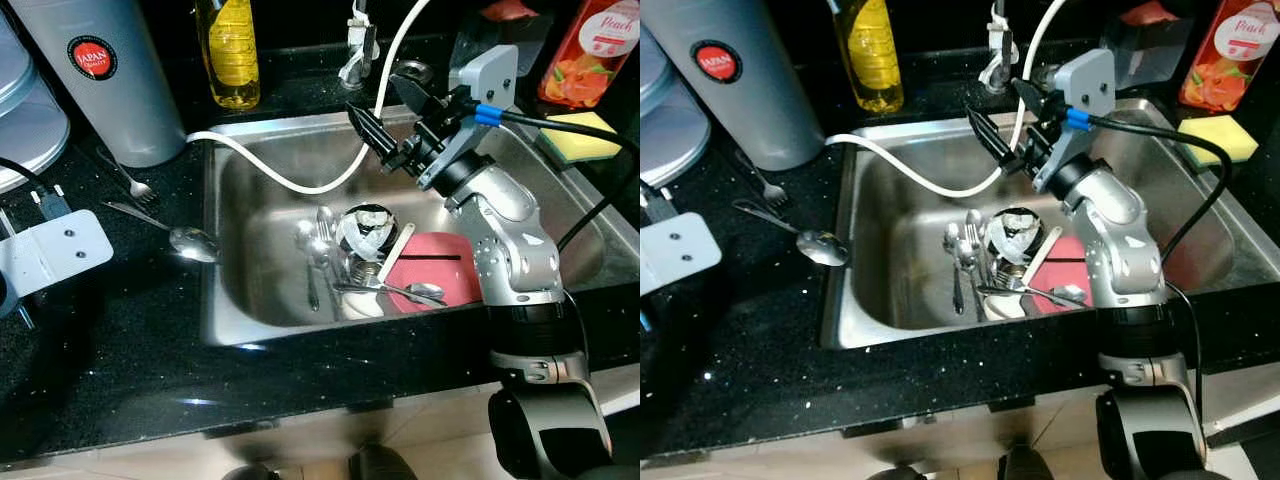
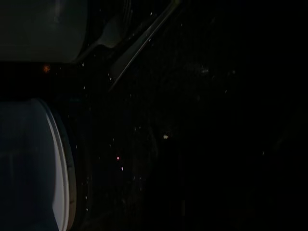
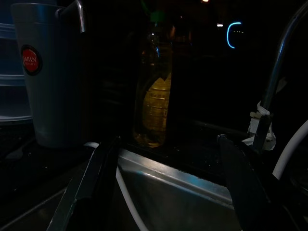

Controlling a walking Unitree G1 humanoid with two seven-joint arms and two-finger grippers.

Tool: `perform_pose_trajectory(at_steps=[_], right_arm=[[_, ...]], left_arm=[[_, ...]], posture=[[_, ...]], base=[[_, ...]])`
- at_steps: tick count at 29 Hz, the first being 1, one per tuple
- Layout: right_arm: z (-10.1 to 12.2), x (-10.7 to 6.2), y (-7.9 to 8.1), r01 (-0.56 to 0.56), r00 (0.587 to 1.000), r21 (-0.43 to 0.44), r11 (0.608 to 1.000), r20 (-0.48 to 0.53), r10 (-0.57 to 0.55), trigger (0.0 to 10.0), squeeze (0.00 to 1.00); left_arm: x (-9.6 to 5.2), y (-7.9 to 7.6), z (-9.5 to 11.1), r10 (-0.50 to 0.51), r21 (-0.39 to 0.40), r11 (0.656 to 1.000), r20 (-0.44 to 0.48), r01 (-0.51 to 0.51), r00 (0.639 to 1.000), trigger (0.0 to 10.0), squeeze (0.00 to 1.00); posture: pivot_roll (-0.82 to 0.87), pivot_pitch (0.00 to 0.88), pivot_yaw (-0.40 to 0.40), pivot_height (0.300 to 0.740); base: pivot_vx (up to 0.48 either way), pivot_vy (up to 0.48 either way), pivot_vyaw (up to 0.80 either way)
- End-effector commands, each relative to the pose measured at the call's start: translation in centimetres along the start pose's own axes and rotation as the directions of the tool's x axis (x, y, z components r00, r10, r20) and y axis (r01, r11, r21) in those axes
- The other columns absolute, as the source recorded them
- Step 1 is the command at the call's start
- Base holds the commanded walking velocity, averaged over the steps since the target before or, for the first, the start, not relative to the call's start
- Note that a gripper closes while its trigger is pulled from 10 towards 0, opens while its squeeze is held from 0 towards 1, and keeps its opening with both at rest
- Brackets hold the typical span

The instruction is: Kitchen organization

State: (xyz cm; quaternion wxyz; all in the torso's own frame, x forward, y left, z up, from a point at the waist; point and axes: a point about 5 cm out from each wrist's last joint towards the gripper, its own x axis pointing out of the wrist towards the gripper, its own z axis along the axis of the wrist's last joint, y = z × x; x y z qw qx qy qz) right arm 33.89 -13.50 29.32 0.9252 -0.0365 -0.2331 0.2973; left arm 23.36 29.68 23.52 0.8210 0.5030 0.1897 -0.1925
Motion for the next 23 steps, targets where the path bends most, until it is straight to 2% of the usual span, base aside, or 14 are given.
perform_pose_trajectory(at_steps=[1,6,10,11,12,13,14,15,16,17,21,22,23], right_arm=[[-0.1,0.2,0.0,-0.01,1.0,0.0,1.0,-0.005,0.01,10.0,0.0],[-0.1,0.2,-0.1,-0.01,1.0,-0.002,1.0,-0.006,0.01,10.0,0.0],[-0.1,0.2,0.0,-0.014,1.0,-0.002,1.0,-0.003,0.014,10.0,0.0],[-0.1,0.2,0.0,-0.015,1.0,-0.002,1.0,-0.003,0.015,10.0,0.0],[-0.1,0.2,0.0,-0.015,1.0,-0.002,1.0,-0.003,0.015,10.0,0.0],[-0.1,0.3,0.0,-0.015,1.0,-0.001,1.0,-0.002,0.015,10.0,0.0],[-0.1,0.3,0.1,-0.016,1.0,-0.001,1.0,-0.002,0.016,10.0,0.0],[-0.1,0.3,0.1,-0.016,1.0,-0.001,1.0,-0.002,0.016,10.0,0.0],[-0.1,0.3,0.1,-0.017,1.0,0.001,1.0,0.0,0.017,10.0,0.0],[-0.1,0.3,0.1,-0.017,1.0,0.001,1.0,0.0,0.017,10.0,0.0],[-0.1,0.3,0.1,-0.015,1.0,0.003,1.0,-0.001,0.015,10.0,0.0],[-0.2,0.3,0.1,-0.014,1.0,0.003,1.0,-0.002,0.014,10.0,0.0],[-0.2,0.3,0.1,-0.014,1.0,0.003,1.0,-0.002,0.014,10.0,0.0]], left_arm=[[0.7,-0.9,-0.5,-0.019,-0.014,1.0,-0.003,0.019,1.0,0.0,0.0],[0.8,-0.9,-0.3,-0.007,-0.017,1.0,0.014,0.007,1.0,0.0,0.0],[1.0,0.0,0.7,0.075,-0.044,0.996,0.079,-0.072,0.994,0.0,0.0],[1.0,1.1,1.7,0.172,-0.099,0.982,0.135,-0.159,0.976,3.4,0.0],[1.0,1.1,1.7,0.172,-0.099,0.982,0.135,-0.159,0.976,3.4,0.0],[1.0,1.4,2.0,0.194,-0.113,0.977,0.145,-0.179,0.97,9.0,0.0],[1.1,1.8,2.1,0.23,-0.143,0.968,0.155,-0.208,0.961,10.0,0.0],[1.1,1.8,2.1,0.23,-0.143,0.968,0.155,-0.208,0.961,10.0,0.0],[1.2,2.5,2.4,0.321,-0.181,0.94,0.173,-0.29,0.931,10.0,0.0],[1.2,2.5,2.4,0.321,-0.181,0.94,0.173,-0.29,0.931,10.0,0.0],[1.1,4.1,3.3,0.539,-0.275,0.833,0.207,-0.48,0.816,10.0,0.0],[1.1,4.2,3.4,0.569,-0.294,0.812,0.207,-0.504,0.796,10.0,0.0],[1.1,4.2,3.4,0.569,-0.294,0.812,0.207,-0.504,0.796,10.0,0.0]], posture=[[-0.04,0.09,0.037,0.74],[-0.04,0.084,0.036,0.74],[-0.04,0.076,0.036,0.74],[-0.04,0.075,0.034,0.74],[-0.04,0.075,0.034,0.74],[-0.04,0.075,0.034,0.74],[-0.04,0.073,0.035,0.74],[-0.04,0.073,0.035,0.74],[-0.04,0.076,0.036,0.74],[-0.04,0.076,0.036,0.74],[-0.04,0.082,0.036,0.74],[-0.04,0.082,0.036,0.74],[-0.04,0.082,0.036,0.74]], base=[[0.0,0.0,0.0],[0.0,0.0,0.0],[0.0,0.0,0.0],[0.0,0.0,0.0],[0.0,0.0,0.0],[0.0,0.0,0.0],[0.0,0.0,0.0],[0.0,0.0,0.0],[0.0,0.0,0.0],[0.0,0.0,0.0],[0.0,0.0,0.0],[0.0,0.0,0.0],[0.0,0.0,0.0]])
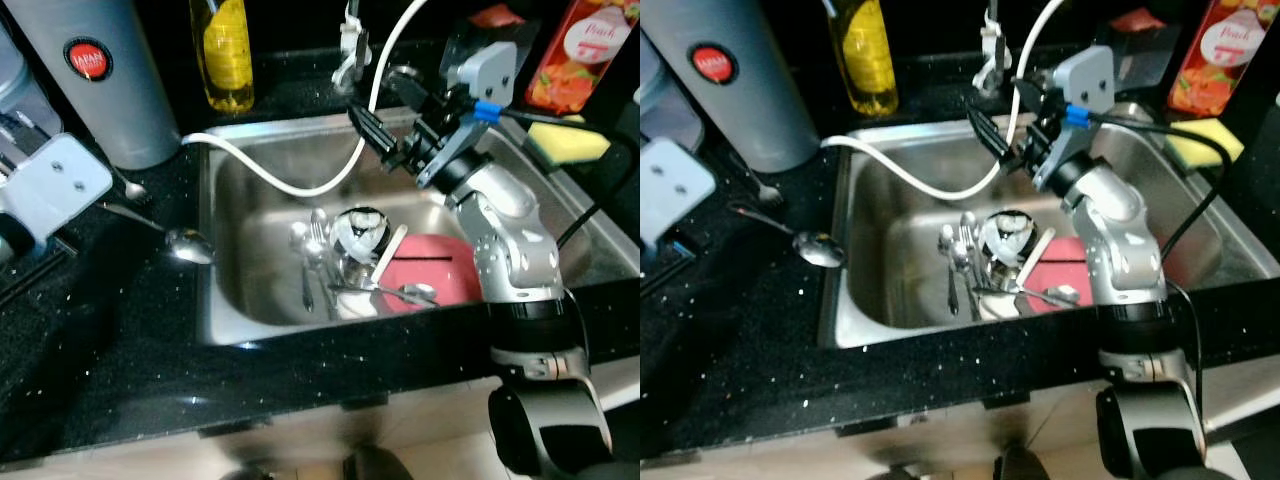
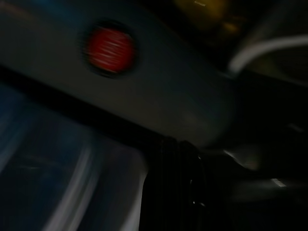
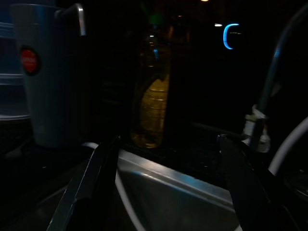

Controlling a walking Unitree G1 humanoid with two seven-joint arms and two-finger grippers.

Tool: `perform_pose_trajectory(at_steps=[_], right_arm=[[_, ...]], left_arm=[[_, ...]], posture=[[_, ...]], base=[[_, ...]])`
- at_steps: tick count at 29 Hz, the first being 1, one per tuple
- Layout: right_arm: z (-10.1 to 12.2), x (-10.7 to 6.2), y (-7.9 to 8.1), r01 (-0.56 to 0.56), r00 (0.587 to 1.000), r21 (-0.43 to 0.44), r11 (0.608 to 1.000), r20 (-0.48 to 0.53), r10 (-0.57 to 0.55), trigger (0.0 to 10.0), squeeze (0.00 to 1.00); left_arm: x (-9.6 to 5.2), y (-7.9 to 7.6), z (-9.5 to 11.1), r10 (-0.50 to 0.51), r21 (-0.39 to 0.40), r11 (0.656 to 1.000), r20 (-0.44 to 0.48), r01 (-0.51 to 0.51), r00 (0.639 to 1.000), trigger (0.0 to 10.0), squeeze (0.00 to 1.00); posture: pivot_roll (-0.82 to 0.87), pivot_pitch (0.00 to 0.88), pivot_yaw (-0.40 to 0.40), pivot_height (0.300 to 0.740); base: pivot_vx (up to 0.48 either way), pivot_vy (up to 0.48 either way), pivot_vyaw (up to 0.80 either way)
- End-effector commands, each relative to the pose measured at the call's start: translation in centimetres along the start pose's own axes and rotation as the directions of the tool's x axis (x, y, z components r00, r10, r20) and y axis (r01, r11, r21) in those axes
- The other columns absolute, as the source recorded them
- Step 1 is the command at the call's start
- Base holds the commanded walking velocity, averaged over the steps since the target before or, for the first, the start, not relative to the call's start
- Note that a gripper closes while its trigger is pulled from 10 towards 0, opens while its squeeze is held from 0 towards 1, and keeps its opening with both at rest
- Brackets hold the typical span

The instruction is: Kitchen organization

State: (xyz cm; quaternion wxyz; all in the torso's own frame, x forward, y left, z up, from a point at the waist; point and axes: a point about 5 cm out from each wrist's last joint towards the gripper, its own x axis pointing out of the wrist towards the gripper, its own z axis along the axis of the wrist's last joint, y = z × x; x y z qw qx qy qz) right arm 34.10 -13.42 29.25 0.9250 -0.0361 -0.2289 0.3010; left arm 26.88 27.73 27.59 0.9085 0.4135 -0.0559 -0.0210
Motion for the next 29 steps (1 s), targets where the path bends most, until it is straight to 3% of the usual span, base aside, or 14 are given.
perform_pose_trajectory(at_steps=[1,7,8,9,11,15,16,17,19,20,23,24,28,29], right_arm=[[0.0,0.1,0.2,-0.006,1.0,-0.001,1.0,0.004,0.006,10.0,0.0],[-0.1,0.3,0.4,0.003,1.0,0.01,1.0,0.009,-0.003,10.0,0.0],[-0.2,0.3,0.6,0.009,1.0,0.019,1.0,0.013,-0.009,10.0,0.0],[-0.2,0.3,0.6,0.009,1.0,0.019,1.0,0.013,-0.009,10.0,0.0],[-0.2,0.4,0.6,0.02,1.0,0.027,0.999,0.015,-0.02,10.0,0.0],[-0.2,0.3,0.5,0.035,0.999,0.031,0.999,0.018,-0.036,10.0,0.0],[-0.3,0.4,0.4,0.049,0.999,0.035,0.998,0.019,-0.05,10.0,0.0],[-0.3,0.4,0.4,0.049,0.999,0.035,0.998,0.019,-0.05,10.0,0.0],[-0.3,0.4,0.4,0.055,0.998,0.04,0.998,0.021,-0.056,10.0,0.0],[-0.3,0.4,0.4,0.055,0.998,0.04,0.998,0.021,-0.056,10.0,0.0],[-0.4,0.5,0.5,0.058,0.998,0.045,0.997,0.023,-0.059,10.0,0.0],[-0.4,0.5,0.5,0.058,0.998,0.045,0.997,0.023,-0.059,10.0,0.0],[-0.5,0.5,0.4,0.06,0.998,0.047,0.997,0.021,-0.061,10.0,0.0],[-0.5,0.5,0.4,0.06,0.998,0.047,0.997,0.021,-0.061,10.0,0.0]], left_arm=[[0.0,0.3,-0.3,0.076,-0.029,0.997,0.001,-0.076,0.997,10.0,0.0],[0.9,-1.5,0.7,0.097,-0.182,0.979,0.044,-0.088,0.994,10.0,0.0],[1.2,-2.5,0.9,0.113,-0.302,0.948,0.031,-0.099,0.993,10.0,0.0],[1.2,-2.5,0.9,0.113,-0.302,0.948,0.031,-0.099,0.993,10.0,0.0],[1.4,-3.1,0.9,0.154,-0.39,0.91,0.0,-0.142,0.988,10.0,0.0],[1.2,-3.0,1.4,0.232,-0.399,0.891,-0.008,-0.216,0.973,10.0,0.0],[0.9,-2.8,2.2,0.286,-0.444,0.862,0.022,-0.247,0.958,10.0,0.0],[0.9,-2.8,2.2,0.286,-0.444,0.862,0.022,-0.247,0.958,10.0,0.0],[0.4,-3.5,2.5,0.312,-0.522,0.815,0.029,-0.252,0.95,10.0,0.0],[0.4,-3.5,2.5,0.312,-0.522,0.815,0.029,-0.252,0.95,10.0,0.0],[-0.5,-5.3,2.2,0.313,-0.693,0.686,0.005,-0.222,0.95,10.0,0.0],[-0.5,-5.3,2.2,0.313,-0.693,0.686,0.005,-0.222,0.95,10.0,0.0],[-1.0,-6.3,3.3,0.381,-0.824,0.526,0.008,-0.209,0.925,10.0,0.0],[-1.0,-6.3,3.3,0.381,-0.824,0.526,0.008,-0.209,0.925,10.0,0.0]], posture=[[-0.03,0.083,0.036,0.74],[-0.04,0.083,0.04,0.74],[-0.04,0.083,0.043,0.74],[-0.04,0.083,0.043,0.74],[-0.03,0.084,0.044,0.74],[-0.03,0.083,0.041,0.74],[-0.03,0.08,0.044,0.74],[-0.03,0.08,0.044,0.74],[-0.03,0.079,0.045,0.74],[-0.03,0.079,0.045,0.74],[-0.02,0.079,0.042,0.74],[-0.02,0.079,0.042,0.74],[-0.03,0.076,0.035,0.74],[-0.03,0.076,0.035,0.74]], base=[[0.0,0.0,0.0],[0.0,0.0,0.0],[0.0,0.0,0.0],[0.0,0.0,0.0],[0.0,0.0,0.0],[0.0,0.0,0.0],[0.0,0.0,0.0],[0.0,0.0,0.0],[0.0,0.0,0.0],[0.0,0.0,0.0],[0.0,0.0,0.0],[0.0,0.0,0.0],[0.0,0.0,0.0],[0.0,0.0,0.0]])
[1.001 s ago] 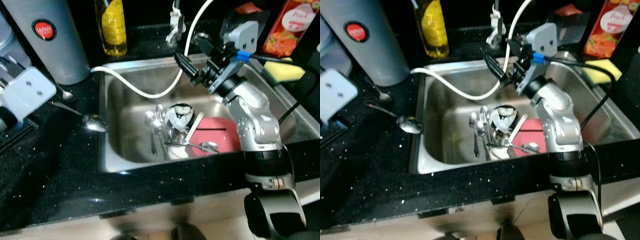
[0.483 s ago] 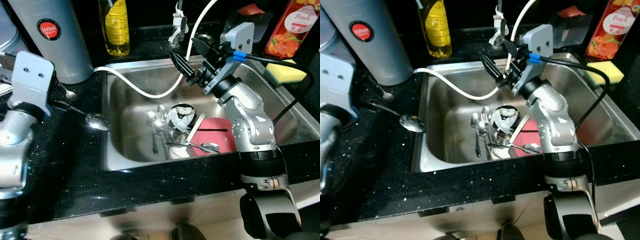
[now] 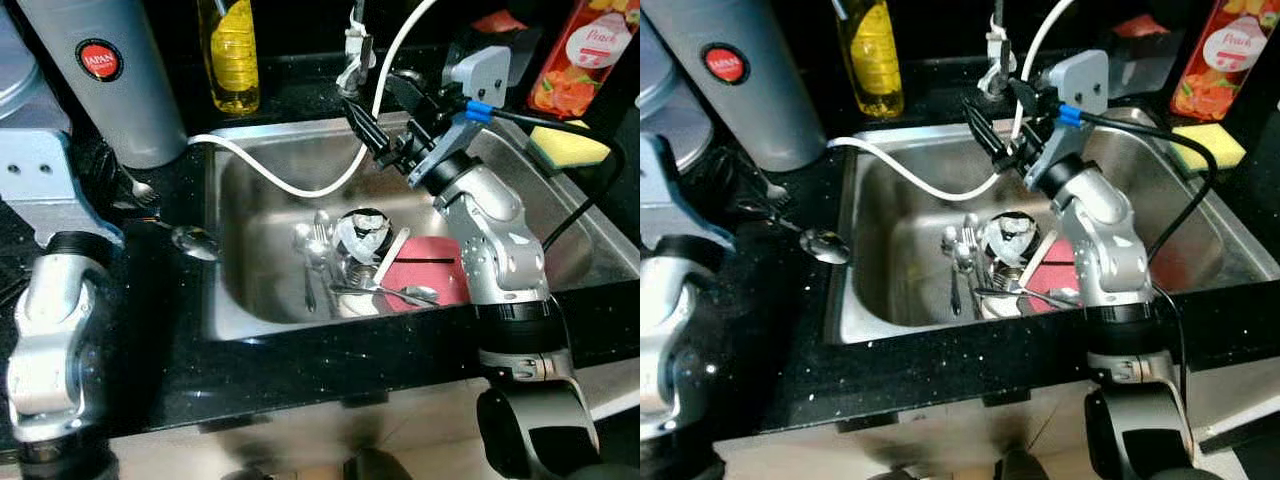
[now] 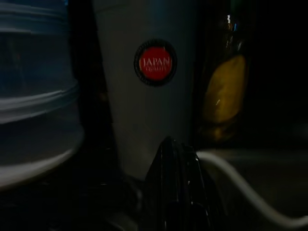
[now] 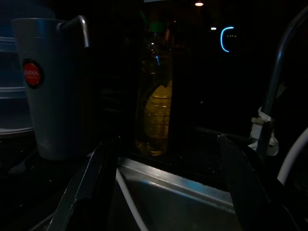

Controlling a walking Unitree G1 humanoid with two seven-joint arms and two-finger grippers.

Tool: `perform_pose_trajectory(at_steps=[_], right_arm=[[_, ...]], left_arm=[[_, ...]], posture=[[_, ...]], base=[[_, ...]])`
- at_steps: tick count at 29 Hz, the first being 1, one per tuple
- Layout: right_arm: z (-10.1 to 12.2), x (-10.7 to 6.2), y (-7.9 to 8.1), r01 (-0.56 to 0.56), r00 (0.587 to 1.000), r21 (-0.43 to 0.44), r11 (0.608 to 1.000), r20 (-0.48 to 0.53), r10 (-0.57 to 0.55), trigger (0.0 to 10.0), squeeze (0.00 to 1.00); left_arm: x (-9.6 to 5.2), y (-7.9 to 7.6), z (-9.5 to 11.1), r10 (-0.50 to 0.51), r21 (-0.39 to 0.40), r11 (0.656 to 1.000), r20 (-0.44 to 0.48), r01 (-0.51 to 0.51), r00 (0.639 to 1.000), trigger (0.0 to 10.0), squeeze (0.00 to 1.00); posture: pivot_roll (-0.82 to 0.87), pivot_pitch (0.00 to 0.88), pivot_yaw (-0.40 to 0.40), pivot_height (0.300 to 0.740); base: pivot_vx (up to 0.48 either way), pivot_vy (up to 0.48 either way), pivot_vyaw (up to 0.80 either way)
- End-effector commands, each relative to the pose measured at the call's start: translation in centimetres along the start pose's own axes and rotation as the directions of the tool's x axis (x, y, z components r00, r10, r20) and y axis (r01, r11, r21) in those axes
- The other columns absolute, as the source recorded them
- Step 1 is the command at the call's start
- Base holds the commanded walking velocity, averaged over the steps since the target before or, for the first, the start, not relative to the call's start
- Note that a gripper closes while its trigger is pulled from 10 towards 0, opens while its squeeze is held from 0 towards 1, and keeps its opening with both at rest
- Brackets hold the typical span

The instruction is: Kitchen organization

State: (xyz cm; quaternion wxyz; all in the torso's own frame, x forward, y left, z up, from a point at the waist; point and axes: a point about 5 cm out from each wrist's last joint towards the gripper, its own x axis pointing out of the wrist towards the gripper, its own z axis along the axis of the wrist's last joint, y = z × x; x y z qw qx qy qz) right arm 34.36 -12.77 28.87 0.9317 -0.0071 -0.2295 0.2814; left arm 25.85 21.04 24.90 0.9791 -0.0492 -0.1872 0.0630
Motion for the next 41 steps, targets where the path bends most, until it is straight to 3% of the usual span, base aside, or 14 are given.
perform_pose_trajectory(at_steps=[1,9,10,13,17,24,25,29,33,35,38,39,40,41], right_arm=[[0.0,0.1,0.0,0.007,1.0,0.002,1.0,0.008,-0.007,10.0,0.0],[-0.1,0.1,-0.1,0.009,1.0,0.0,1.0,0.005,-0.009,10.0,0.0],[-0.2,0.1,0.0,0.011,1.0,0.0,1.0,0.002,-0.011,10.0,0.0],[-0.3,0.1,0.0,0.012,1.0,0.001,1.0,0.001,-0.012,10.0,0.0],[-0.3,0.1,-0.1,0.017,1.0,-0.002,1.0,-0.001,-0.017,10.0,0.0],[-0.2,0.1,-0.3,0.022,1.0,-0.006,1.0,-0.001,-0.022,10.0,0.0],[-0.2,0.1,-0.3,0.023,1.0,-0.007,1.0,-0.001,-0.023,10.0,0.0],[-0.3,0.1,-0.3,0.023,1.0,-0.007,1.0,-0.001,-0.023,10.0,0.0],[-0.3,0.1,-0.3,0.025,1.0,-0.008,1.0,-0.003,-0.025,10.0,0.0],[-0.3,0.1,-0.4,0.026,1.0,-0.011,1.0,-0.002,-0.026,10.0,0.0],[-0.3,0.1,-0.4,0.026,1.0,-0.012,1.0,-0.002,-0.026,10.0,0.0],[-0.3,0.1,-0.5,0.027,1.0,-0.013,1.0,-0.001,-0.027,10.0,0.0],[-0.3,0.2,-0.5,0.027,1.0,-0.014,1.0,0.0,-0.027,10.0,0.0],[-0.2,0.2,-0.6,0.028,1.0,-0.015,0.999,0.001,-0.028,10.0,0.0]], left_arm=[[-0.4,0.2,0.0,0.039,-0.048,0.998,0.012,-0.039,0.999,10.0,0.0],[-2.1,0.4,-1.6,0.062,0.122,0.991,-0.046,-0.056,0.997,10.0,0.0],[-2.6,1.5,-2.6,0.202,0.163,0.969,-0.1,-0.184,0.974,10.0,0.0],[-2.4,2.9,-2.9,0.298,0.341,0.909,-0.123,-0.242,0.947,10.0,0.0],[-1.9,7.9,-2.5,0.543,0.411,0.798,-0.173,-0.44,0.822,10.0,0.0],[-1.0,9.5,-0.7,0.549,0.453,0.773,-0.124,-0.445,0.827,10.0,0.0],[-0.9,9.6,-0.7,0.547,0.451,0.776,-0.137,-0.44,0.826,10.0,1.0],[-1.0,9.7,-0.9,0.582,0.41,0.776,-0.175,-0.479,0.794,10.0,1.0],[-1.6,10.6,-1.2,0.683,0.314,0.727,-0.238,-0.611,0.69,10.0,1.0],[-2.3,11.9,-1.1,0.774,0.266,0.632,-0.257,-0.728,0.578,10.0,1.0],[-2.7,12.8,-0.9,0.816,0.257,0.575,-0.257,-0.777,0.518,10.0,1.0],[-3.0,13.8,-0.7,0.848,0.248,0.521,-0.255,-0.817,0.464,10.0,0.33],[-3.3,15.0,-0.5,0.874,0.241,0.472,-0.252,-0.848,0.415,10.0,0.0],[-3.4,15.8,-0.3,0.888,0.223,0.439,-0.254,-0.87,0.383,10.0,0.0]], posture=[[-0.03,0.076,0.035,0.74],[-0.03,0.075,0.032,0.74],[-0.02,0.074,0.035,0.74],[-0.02,0.075,0.033,0.74],[-0.02,0.073,0.033,0.74],[-0.02,0.075,0.036,0.74],[-0.02,0.075,0.036,0.74],[-0.02,0.076,0.039,0.74],[-0.02,0.073,0.04,0.74],[-0.02,0.071,0.039,0.74],[-0.02,0.069,0.039,0.74],[-0.01,0.064,0.039,0.74],[-0.01,0.064,0.04,0.74],[-0.01,0.064,0.04,0.74]], base=[[0.0,0.0,0.0],[0.0,0.0,0.0],[0.0,0.0,0.0],[0.0,0.0,0.0],[0.0,0.0,0.0],[0.0,0.0,0.0],[0.0,0.0,0.0],[0.0,0.0,0.0],[0.0,0.0,0.0],[0.0,0.0,0.0],[0.0,0.0,0.0],[0.0,0.0,0.0],[0.0,0.0,0.0],[0.0,0.0,0.0]])
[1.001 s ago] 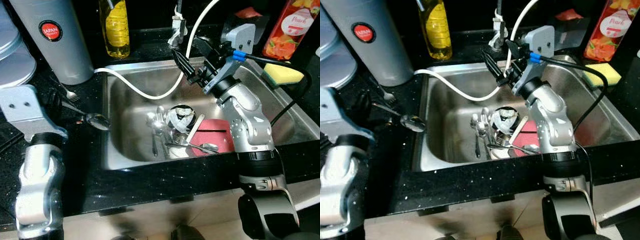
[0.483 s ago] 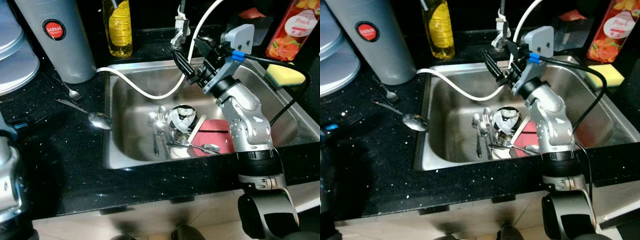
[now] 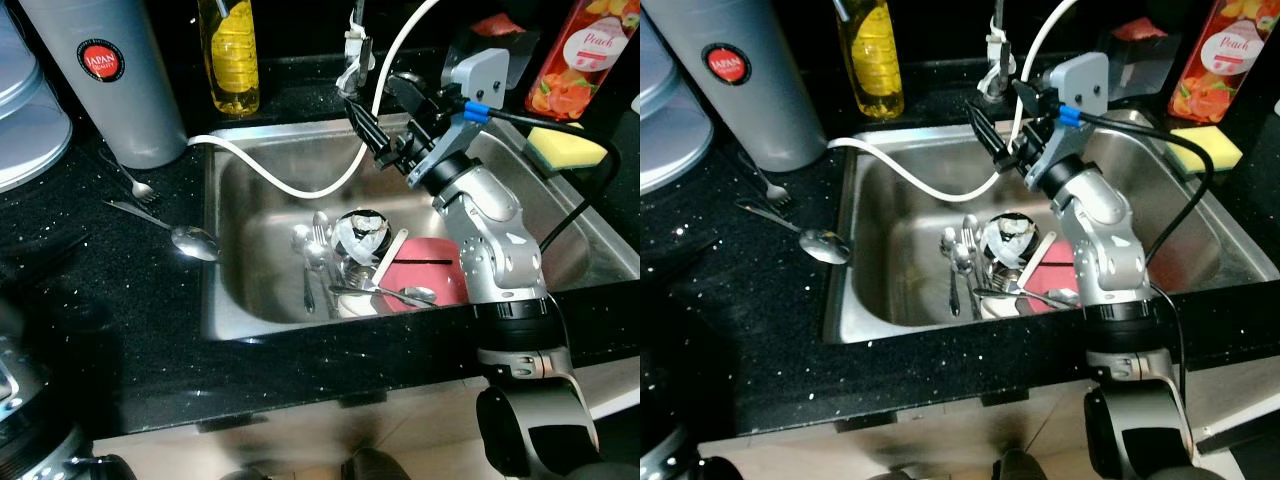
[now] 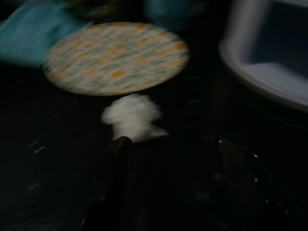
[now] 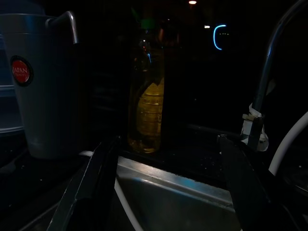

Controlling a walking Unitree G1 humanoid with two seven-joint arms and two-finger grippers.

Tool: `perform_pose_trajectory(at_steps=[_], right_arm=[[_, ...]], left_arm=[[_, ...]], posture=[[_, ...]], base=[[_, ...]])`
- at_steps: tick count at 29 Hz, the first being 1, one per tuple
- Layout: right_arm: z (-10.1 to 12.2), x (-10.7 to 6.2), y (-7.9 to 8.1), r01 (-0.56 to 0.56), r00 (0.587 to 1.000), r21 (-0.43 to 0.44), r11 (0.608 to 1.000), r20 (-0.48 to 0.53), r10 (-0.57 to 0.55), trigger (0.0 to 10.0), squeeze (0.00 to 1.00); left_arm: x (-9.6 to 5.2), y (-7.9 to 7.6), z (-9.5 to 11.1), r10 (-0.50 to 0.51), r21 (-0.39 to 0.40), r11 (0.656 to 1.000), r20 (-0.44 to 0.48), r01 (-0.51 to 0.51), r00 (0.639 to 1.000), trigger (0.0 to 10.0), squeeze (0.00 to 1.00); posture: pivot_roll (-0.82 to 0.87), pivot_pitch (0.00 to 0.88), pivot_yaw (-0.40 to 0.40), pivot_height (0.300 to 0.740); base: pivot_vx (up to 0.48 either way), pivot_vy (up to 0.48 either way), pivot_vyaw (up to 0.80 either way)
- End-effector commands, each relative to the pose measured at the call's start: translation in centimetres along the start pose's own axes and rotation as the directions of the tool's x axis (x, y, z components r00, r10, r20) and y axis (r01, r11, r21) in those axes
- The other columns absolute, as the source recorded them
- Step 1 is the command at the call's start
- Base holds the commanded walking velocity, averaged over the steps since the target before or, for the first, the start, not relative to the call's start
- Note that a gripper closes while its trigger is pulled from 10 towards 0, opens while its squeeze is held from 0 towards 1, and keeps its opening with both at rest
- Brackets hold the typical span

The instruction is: Kitchen organization

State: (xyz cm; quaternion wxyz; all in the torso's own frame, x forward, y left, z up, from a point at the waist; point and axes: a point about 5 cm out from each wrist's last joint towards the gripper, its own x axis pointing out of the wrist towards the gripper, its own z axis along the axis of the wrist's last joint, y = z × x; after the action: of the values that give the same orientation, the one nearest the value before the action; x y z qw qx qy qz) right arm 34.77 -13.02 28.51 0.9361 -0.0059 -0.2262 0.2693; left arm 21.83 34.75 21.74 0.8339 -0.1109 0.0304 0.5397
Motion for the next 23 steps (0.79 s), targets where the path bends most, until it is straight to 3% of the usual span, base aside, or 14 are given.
perform_pose_trajectory(at_steps=[1,6,11,12,15,16,23], right_arm=[[0.2,0.2,-0.2,0.003,1.0,-0.014,1.0,0.009,-0.002,10.0,0.0],[0.2,0.2,-0.2,0.003,1.0,-0.015,1.0,0.011,-0.003,10.0,0.0],[0.4,0.1,-0.4,0.003,1.0,-0.023,1.0,0.011,-0.003,10.0,0.0],[0.4,0.1,-0.5,0.003,1.0,-0.025,1.0,0.011,-0.002,10.0,0.0],[0.4,0.1,-0.5,0.002,1.0,-0.026,1.0,0.011,-0.002,10.0,0.0],[0.5,0.1,-0.6,0.002,1.0,-0.028,1.0,0.01,-0.002,10.0,0.0],[0.8,0.2,-0.4,-0.04,0.999,-0.015,0.999,0.015,0.04,10.0,0.0]], left_arm=[[1.0,1.2,0.1,0.068,-0.02,0.997,-0.024,-0.068,0.997,10.0,0.0],[1.9,1.3,0.2,0.089,-0.11,0.989,-0.07,-0.096,0.994,10.0,0.0],[0.5,0.5,-3.9,0.107,-0.091,0.987,-0.246,-0.133,0.963,10.0,0.0],[0.2,0.1,-5.3,0.09,-0.097,0.987,-0.321,-0.127,0.943,10.0,0.0],[0.0,-0.3,-6.6,0.062,-0.081,0.991,-0.388,-0.102,0.919,10.0,0.0],[-0.4,-1.0,-7.4,0.018,-0.093,0.993,-0.446,-0.067,0.895,10.0,0.0],[-1.7,-1.9,-7.3,0.004,-0.023,1.0,-0.415,-0.014,0.91,10.0,0.0]], posture=[[-0.01,0.064,0.04,0.74],[-0.02,0.054,0.041,0.74],[-0.03,0.055,0.037,0.74],[-0.03,0.056,0.036,0.74],[-0.03,0.056,0.036,0.74],[-0.04,0.058,0.037,0.74],[-0.03,0.063,0.036,0.74]], base=[[0.0,0.0,0.0],[0.0,0.0,0.0],[0.0,0.0,0.0],[0.0,0.0,0.0],[0.0,0.0,0.0],[0.0,0.0,0.0],[0.0,0.0,0.0]])
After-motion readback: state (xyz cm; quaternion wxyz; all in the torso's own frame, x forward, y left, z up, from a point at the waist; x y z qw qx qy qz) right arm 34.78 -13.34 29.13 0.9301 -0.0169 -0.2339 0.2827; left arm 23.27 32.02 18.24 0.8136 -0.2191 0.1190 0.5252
